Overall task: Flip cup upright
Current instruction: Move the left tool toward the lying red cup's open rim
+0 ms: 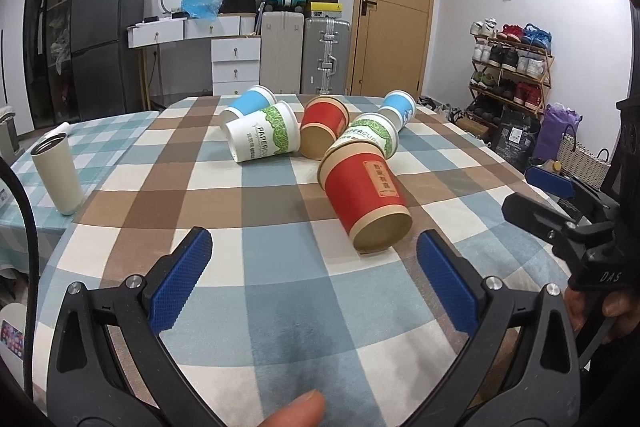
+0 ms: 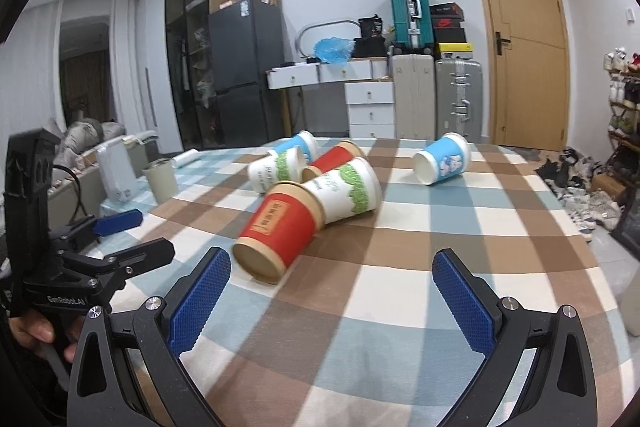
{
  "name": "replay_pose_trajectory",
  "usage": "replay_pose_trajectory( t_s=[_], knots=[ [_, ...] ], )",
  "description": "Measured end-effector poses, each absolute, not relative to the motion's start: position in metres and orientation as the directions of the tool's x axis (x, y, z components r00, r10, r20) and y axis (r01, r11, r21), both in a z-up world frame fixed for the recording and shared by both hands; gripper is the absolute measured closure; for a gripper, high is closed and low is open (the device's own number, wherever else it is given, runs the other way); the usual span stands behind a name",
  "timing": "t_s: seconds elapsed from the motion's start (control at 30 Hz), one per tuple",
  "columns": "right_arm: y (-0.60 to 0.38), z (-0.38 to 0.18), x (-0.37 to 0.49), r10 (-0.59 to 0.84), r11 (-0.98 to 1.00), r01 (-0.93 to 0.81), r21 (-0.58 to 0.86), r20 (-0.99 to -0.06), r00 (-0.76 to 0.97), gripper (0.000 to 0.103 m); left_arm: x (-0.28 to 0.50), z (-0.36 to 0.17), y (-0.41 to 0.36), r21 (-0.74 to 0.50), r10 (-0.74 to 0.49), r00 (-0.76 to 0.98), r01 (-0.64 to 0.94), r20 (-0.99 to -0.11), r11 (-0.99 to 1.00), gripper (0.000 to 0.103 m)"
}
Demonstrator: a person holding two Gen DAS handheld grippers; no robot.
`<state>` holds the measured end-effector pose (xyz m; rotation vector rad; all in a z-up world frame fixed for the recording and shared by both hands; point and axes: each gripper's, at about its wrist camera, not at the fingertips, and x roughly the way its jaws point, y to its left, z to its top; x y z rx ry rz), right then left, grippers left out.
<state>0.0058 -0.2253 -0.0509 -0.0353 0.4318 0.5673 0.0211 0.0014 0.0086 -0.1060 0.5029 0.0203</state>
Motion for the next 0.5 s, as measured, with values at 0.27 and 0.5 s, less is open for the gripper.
replay_pose_trajectory(
  t_s=[0.27, 0.5],
  knots=[
    [-0.235, -0.051, 0.014, 0.481, 0.863, -0.498, 0.081, -0.429, 0.764, 0.0, 0.061, 0.004, -0.012, -0.112, -0.019, 0.832, -0.052, -0.555, 0.992, 0.001],
    [-0.243, -0.054, 0.018, 0.487, 0.864, -0.49, 0.118, -0.443, 0.753, 0.0, 0.096, -0.005, -0.029, -0.098, -0.014, 0.783, -0.06, -0.622, 0.993, 0.001]
  ],
)
